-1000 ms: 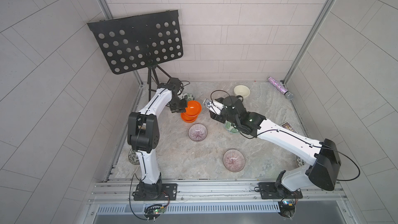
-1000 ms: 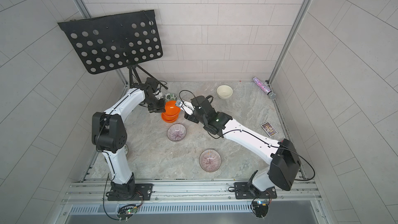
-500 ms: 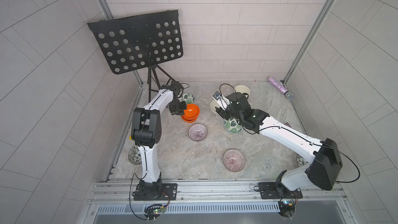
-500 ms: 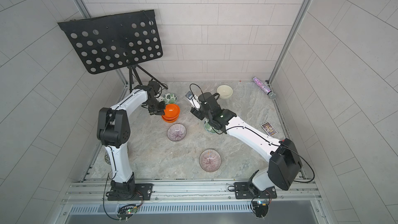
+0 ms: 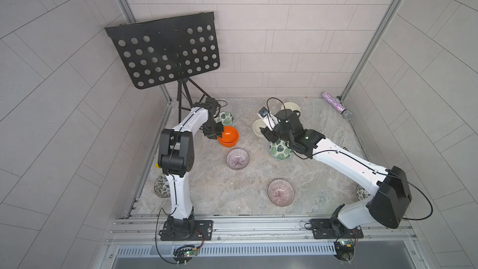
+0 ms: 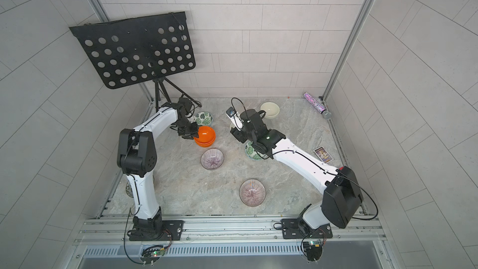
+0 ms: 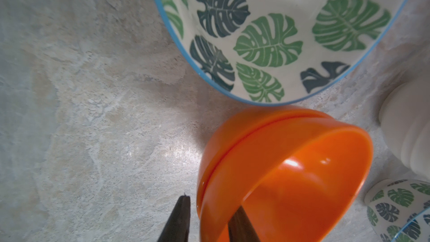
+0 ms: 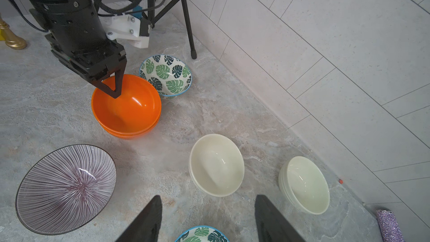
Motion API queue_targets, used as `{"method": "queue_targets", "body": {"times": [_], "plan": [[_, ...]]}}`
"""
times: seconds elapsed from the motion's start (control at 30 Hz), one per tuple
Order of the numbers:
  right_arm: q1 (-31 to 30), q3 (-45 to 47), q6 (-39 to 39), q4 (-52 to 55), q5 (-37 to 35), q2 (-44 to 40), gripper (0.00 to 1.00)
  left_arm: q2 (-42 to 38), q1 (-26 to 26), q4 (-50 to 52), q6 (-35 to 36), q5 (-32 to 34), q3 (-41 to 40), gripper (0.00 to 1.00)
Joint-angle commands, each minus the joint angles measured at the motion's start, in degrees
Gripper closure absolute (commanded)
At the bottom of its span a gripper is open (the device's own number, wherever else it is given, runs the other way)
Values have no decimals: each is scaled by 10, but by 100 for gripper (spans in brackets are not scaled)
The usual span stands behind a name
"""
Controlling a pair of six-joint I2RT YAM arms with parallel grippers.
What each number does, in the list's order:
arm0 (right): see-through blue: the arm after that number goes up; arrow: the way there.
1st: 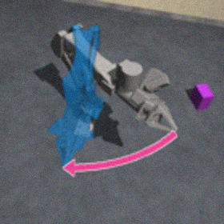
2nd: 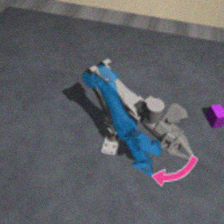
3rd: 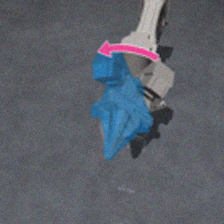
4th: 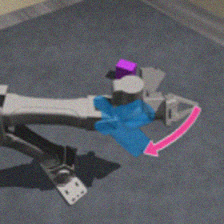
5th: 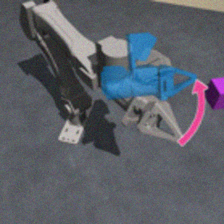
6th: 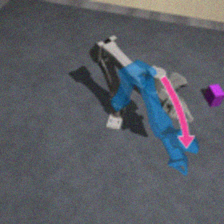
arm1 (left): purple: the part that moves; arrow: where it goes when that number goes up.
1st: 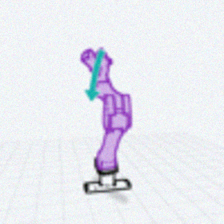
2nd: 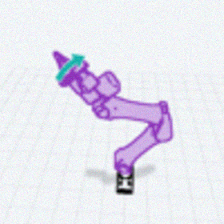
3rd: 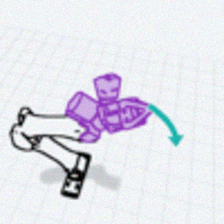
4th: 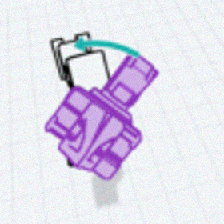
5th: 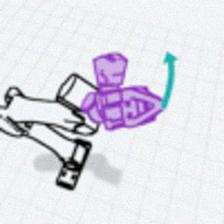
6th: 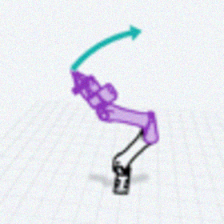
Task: Stack the bowls
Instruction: Place the bowl in the bowl.
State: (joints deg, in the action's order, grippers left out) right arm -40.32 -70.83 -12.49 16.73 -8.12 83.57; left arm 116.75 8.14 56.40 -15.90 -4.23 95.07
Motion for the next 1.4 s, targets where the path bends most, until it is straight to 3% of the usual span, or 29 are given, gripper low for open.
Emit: {"method": "queue_targets", "body": {"times": [0.0, 0.17, 0.47, 0.9, 1.2, 1.37], "plan": [[1, -16, 13, 11, 9, 1, 34, -4, 2, 11, 5, 1, -7, 67], [0, -17, 20, 13, 17, 7, 34, -14, 2, 13, 10, 9, -5, 67], [1, -15, 25, 20, 23, 16, 34, -14, 2, 4, 7, -2, -13, 81], [1, -21, 32, 34, 38, 31, 36, -34, 2, 8, 6, 6, -9, 78], [1, -29, 34, 46, 48, 42, 37, -32, 2, 5, 6, 21, -12, 92], [0, -29, 34, 49, 48, 43, 37, -22, 2, -4, 4, -4, -17, 93]]}}
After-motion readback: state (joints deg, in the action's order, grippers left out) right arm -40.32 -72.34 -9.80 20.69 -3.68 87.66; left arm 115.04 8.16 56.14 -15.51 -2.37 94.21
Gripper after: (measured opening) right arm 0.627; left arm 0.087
